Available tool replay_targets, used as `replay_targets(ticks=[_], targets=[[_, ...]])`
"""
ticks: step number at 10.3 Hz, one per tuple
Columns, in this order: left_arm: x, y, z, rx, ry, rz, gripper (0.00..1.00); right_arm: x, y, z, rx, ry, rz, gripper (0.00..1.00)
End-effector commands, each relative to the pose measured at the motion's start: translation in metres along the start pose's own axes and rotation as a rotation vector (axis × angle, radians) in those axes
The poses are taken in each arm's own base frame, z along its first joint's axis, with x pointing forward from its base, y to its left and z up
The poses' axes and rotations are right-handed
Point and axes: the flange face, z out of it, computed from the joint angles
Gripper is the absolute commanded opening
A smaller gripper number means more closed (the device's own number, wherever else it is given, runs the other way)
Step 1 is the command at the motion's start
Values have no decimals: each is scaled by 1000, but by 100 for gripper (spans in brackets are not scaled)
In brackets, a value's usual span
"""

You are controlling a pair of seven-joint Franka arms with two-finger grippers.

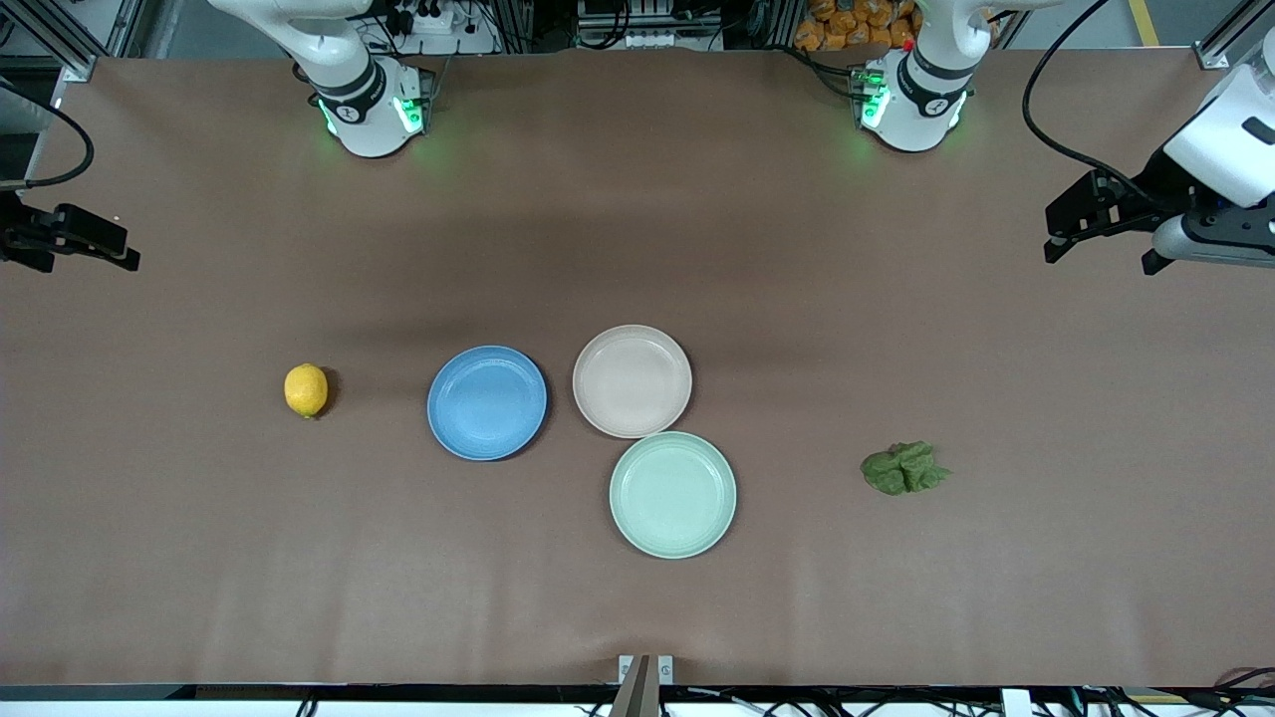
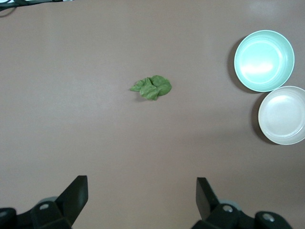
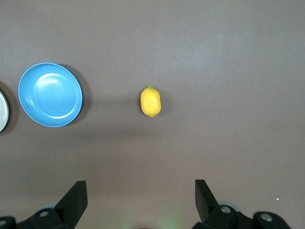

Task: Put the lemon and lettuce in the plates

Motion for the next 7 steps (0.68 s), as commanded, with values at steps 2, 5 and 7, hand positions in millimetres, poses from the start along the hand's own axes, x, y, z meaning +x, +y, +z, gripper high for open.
replay_targets(ticks=[2,5,7], targets=[[18,-9,37,22,-13,3,100,0,1,-3,7,-5,8,100],[36,-12,123,64,-64,-29,100,1,0,-1,4,-9,16,100],[55,-13,174,60,-94,-57,100,7,-5,6,-26,-19,18,100]])
